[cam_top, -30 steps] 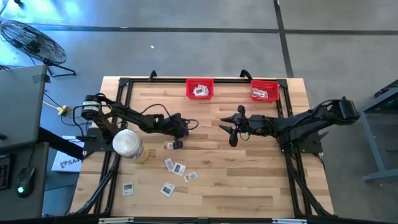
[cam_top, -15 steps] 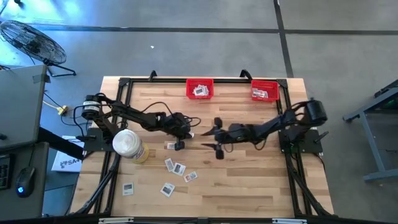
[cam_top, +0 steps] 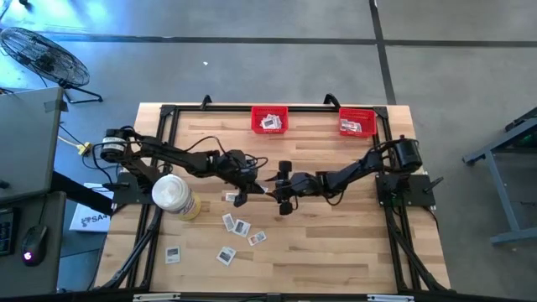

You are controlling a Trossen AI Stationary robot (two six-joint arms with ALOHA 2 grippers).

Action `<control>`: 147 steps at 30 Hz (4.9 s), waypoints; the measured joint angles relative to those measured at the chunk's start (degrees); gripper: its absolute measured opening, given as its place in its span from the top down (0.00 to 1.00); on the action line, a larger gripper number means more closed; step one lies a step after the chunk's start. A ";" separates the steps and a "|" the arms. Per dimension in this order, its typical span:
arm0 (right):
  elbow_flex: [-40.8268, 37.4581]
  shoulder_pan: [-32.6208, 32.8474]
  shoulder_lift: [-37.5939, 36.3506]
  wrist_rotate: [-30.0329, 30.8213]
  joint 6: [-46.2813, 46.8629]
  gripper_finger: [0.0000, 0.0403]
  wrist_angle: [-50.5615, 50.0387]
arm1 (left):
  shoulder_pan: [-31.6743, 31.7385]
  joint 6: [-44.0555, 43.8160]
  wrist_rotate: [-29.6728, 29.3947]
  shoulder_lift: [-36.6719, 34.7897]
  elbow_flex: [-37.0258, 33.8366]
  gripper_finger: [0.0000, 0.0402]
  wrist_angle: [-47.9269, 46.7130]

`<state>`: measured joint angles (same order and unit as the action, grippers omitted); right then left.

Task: Pick & Place First Aid Supplies
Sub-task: Put the ointment pack into the right red bin

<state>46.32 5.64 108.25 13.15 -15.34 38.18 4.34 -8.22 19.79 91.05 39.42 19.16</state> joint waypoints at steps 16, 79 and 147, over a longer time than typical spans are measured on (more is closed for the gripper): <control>-0.06 1.67 -0.02 0.49 -1.18 0.54 4.50 | 0.15 -4.07 4.13 0.00 -0.04 1.00 6.81; -0.11 -53.58 -16.39 24.34 34.45 0.93 -72.76 | 0.14 -9.55 -32.76 -17.29 -8.50 0.63 -19.12; -12.78 -1.95 -24.20 -6.32 13.82 0.54 -15.68 | -3.23 9.28 -22.58 5.02 1.08 0.63 -8.84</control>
<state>33.54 3.69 84.05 6.83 -1.52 22.50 1.10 1.06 -2.78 96.07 40.50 10.32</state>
